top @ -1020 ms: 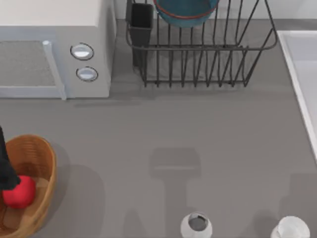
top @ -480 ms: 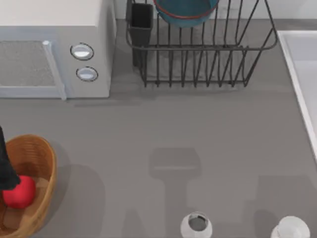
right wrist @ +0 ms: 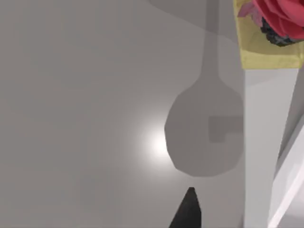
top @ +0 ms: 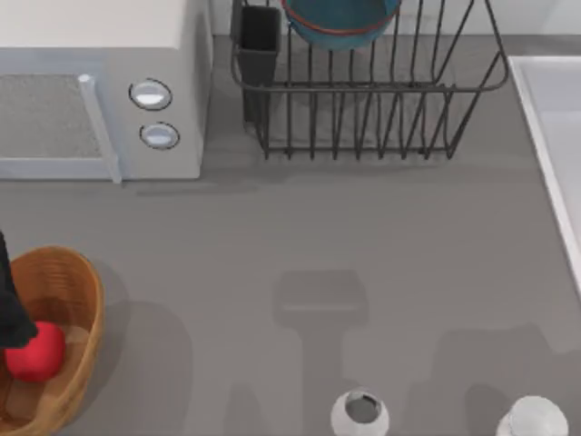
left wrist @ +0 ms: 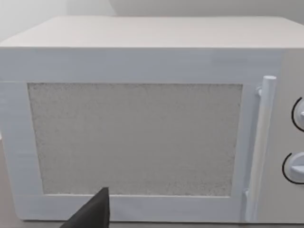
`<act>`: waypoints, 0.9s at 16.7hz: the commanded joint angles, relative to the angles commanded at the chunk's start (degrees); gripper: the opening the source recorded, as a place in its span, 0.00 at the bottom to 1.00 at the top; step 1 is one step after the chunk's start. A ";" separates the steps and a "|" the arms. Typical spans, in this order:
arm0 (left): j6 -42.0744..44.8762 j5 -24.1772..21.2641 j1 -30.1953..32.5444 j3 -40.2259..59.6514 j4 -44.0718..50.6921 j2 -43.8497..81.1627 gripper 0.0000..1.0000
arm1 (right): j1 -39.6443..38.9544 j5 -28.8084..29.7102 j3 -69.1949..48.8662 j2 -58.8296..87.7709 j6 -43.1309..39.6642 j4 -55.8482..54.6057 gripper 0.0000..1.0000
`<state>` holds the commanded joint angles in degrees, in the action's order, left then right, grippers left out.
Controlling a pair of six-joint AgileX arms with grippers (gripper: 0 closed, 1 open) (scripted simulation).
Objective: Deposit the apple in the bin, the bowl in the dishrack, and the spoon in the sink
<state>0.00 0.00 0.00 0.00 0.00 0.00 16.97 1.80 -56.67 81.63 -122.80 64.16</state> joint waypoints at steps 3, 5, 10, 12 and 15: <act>0.00 0.00 0.00 0.00 0.00 0.00 1.00 | -0.42 0.03 -3.60 3.28 -0.08 1.40 0.00; 0.00 0.00 0.00 0.00 0.00 0.00 1.00 | -1.04 0.09 -8.99 7.89 -0.15 3.40 0.00; 0.00 0.00 0.00 0.00 0.00 0.00 1.00 | -3.20 0.34 -32.13 25.15 0.65 11.02 0.00; 0.00 0.00 0.00 0.00 0.00 0.00 1.00 | -4.11 0.43 -44.15 33.34 1.58 14.59 0.00; 0.00 0.00 0.00 0.00 0.00 0.00 1.00 | -5.46 0.55 -62.96 45.66 3.46 19.82 0.00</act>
<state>0.00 0.00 0.00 0.00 0.00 0.00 11.51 2.36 -119.64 127.29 -119.34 83.98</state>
